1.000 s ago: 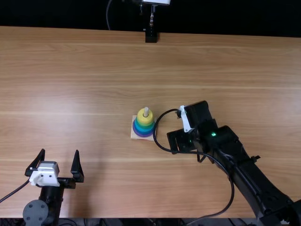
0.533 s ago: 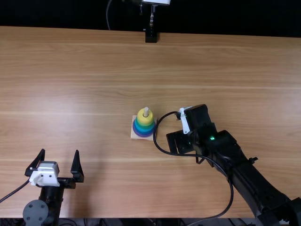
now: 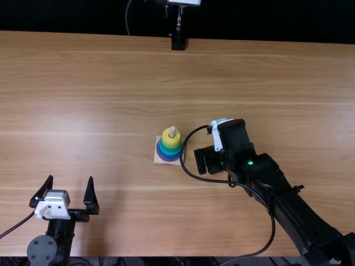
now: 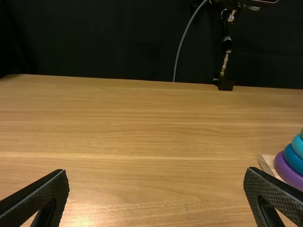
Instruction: Build the Hanoi tower: stack the rings onto the peg from bottom to top in this color order: purple, dark blue, light blue, dark green, light green, yellow, orange.
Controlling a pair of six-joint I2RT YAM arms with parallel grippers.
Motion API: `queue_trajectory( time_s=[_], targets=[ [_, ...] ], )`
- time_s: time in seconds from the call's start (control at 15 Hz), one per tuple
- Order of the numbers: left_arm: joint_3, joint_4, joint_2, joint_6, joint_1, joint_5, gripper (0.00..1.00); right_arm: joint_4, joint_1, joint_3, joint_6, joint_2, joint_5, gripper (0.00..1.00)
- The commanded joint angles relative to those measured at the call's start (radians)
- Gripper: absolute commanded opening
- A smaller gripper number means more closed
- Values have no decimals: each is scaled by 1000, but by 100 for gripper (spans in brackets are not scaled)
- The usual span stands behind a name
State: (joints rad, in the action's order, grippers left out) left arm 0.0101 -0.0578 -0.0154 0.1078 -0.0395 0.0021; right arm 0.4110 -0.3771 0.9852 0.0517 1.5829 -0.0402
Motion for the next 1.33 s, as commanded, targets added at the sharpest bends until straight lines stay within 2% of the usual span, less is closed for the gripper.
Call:
queue_trajectory(
  time_s=[0.0, 0.47, 1.27],
  targets=[
    [-10, -27, 15, -5, -5, -13, 100, -1, 7, -3, 4, -6, 7, 100],
    [-10, -27, 15, -5, -5, -13, 100, -1, 6, 32, -2, 101, 7, 100],
    [-10, -27, 15, -5, -5, -13, 100, 50, 4, 50, -8, 155, 9, 100]
  ],
)
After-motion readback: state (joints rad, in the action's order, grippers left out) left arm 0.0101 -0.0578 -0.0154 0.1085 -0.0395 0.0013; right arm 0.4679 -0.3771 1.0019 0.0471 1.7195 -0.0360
